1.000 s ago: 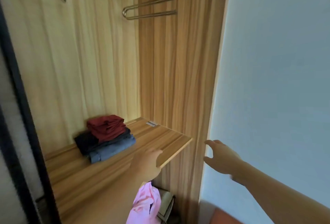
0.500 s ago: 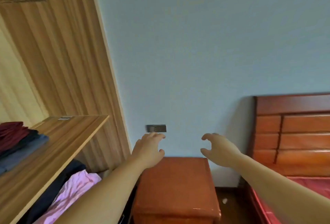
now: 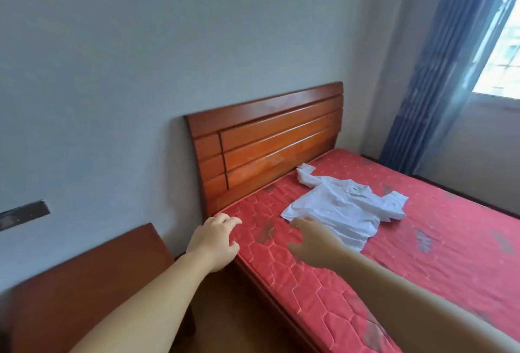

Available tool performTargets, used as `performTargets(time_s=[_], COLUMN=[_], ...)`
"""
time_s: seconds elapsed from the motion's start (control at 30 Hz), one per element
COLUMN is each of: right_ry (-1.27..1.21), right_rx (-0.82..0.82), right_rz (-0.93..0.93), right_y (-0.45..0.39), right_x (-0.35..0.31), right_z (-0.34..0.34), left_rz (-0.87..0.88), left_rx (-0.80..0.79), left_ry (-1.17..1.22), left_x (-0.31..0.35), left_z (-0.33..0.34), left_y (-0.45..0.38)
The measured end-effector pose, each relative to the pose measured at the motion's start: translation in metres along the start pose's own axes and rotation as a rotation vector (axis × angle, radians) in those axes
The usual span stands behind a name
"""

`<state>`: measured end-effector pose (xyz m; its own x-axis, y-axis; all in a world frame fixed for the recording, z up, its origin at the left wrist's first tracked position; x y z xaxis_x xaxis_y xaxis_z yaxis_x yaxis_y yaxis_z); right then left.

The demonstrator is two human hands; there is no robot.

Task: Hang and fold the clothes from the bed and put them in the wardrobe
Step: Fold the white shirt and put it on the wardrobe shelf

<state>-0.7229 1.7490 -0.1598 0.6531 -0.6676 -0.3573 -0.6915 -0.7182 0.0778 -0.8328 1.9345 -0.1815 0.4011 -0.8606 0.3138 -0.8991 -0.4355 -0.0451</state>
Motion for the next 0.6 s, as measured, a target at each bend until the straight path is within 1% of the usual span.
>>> performTargets(time_s=[0.17,0.33,0.47,0.6], right_ry=[-0.026,-0.094,-0.127,-0.121], right_rx=[0.08,0.091,0.113,0.121], right_rz=[0.17,0.291,0.353,0.369], right_y=[0.062,0.12,0.144,0.141], right_x=[0.101,0.183,0.232,0.257], right_z=[-0.033,-0.035,-0.037,-0.043], left_rz=[0.172,0.231,0.282,0.286], left_rx=[-0.036,-0.131,-0.159,-0.167], left_ry=[-0.047,-0.121,-0.158,-0.178], left_x=[0.115,0.2,0.249,0.267], left_z=[0.027,0.069,0.088,0.092], left_y=[-0.007,0.001,0.002,-0.011])
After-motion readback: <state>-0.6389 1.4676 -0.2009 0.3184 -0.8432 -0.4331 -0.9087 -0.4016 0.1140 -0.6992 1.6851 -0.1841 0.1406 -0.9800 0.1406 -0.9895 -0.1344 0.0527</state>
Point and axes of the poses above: each hand's wrist, its own y-axis away from the middle knuckle, its own z-axis out of the palm, x = y × z, the point moved 6 cm from there along -y, towards the middle knuckle, and after that the axes turned 3 degrees about -z, right-handed, at the moved point
